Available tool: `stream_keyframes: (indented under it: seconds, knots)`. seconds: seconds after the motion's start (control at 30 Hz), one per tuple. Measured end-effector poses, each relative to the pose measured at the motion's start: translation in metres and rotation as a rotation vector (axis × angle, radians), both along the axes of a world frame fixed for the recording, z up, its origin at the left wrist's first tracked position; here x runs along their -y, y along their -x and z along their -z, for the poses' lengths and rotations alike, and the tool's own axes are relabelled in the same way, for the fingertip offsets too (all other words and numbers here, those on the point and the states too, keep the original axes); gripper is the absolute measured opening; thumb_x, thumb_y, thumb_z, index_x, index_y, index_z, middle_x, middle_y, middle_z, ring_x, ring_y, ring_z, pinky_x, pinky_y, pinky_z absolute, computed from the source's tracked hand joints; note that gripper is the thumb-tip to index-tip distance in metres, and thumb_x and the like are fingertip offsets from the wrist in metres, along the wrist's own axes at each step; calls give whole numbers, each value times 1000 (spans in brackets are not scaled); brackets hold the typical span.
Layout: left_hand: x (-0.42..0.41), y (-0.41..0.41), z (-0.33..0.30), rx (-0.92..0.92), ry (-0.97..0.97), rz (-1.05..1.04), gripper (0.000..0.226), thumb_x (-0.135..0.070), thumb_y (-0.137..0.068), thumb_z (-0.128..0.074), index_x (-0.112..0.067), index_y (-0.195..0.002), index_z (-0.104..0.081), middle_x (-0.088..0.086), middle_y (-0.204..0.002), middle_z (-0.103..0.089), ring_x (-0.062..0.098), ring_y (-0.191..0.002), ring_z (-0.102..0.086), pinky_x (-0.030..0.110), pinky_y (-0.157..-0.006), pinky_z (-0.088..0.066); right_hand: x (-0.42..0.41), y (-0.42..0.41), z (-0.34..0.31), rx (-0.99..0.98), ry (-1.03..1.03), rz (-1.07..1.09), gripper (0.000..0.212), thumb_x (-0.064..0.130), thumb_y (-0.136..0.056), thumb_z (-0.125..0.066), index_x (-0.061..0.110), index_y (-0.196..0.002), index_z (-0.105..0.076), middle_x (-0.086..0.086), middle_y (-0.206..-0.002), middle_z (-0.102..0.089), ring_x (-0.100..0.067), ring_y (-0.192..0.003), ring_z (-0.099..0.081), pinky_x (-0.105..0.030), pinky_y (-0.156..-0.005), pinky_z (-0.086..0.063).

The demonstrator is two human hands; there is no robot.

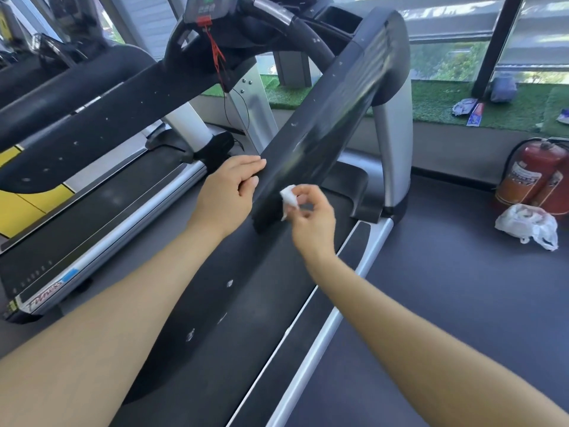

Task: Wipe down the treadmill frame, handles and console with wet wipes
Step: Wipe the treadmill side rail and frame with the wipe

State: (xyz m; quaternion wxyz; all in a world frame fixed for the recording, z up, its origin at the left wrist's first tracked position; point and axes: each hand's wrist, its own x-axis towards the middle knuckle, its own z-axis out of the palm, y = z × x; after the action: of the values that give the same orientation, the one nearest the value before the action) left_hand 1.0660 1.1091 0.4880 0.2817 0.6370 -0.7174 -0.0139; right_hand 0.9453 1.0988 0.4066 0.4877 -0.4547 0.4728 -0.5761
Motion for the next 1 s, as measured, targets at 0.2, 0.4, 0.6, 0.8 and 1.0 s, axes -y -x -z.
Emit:
stream_keyframes:
  seconds: [0.2,0.4,0.6,0.8,1.0]
  knots:
    - [-1,0,0,-14,1,-9,35,-3,-94,-50,-14,-125,-62,-4,-131,-56,10,-119,-50,9,-98,-30,23,8,0,17,-106,88,15,10,-91,-51,22,-83,-55,6,-76,-56,-9,-69,-53,-9,-58,-41]
    - [-1,0,0,3,9,-11,35,-2,-93,-50,-13,-124,-62,-3,-131,-57,10,-119,-50,8,-97,-29,-50,-16,11,-15,10,-73,26,0,-89,-48,25,-88,-58,2,-96,-53,-17,-79,-61,-16,-67,-47]
    - [-1,0,0,-21,6,-21,35,-3,-94,-50,-14,-124,-63,-6,-131,-56,1,-115,-47,-6,-92,-24,30,7,10,-5,-131,89,20,11,-88,-50,28,-78,-52,-7,-91,-61,-15,-71,-54,-10,-53,-40]
    - [-2,0,-1,-6,7,-12,35,-3,-94,-50,-13,-125,-62,-4,-131,-56,-1,-114,-46,-7,-92,-21,-12,-6,14,31,-102,8,11,17,-92,-53,25,-85,-55,-5,-97,-57,-13,-71,-56,-13,-59,-42]
    - [-2,1,1,-17,16,-10,35,-1,-93,-50,-12,-123,-63,-3,-131,-57,-1,-113,-46,-6,-92,-23,-18,-11,20,40,-101,-34,16,14,-91,-52,28,-82,-53,-6,-96,-56,-18,-74,-57,-20,-61,-44]
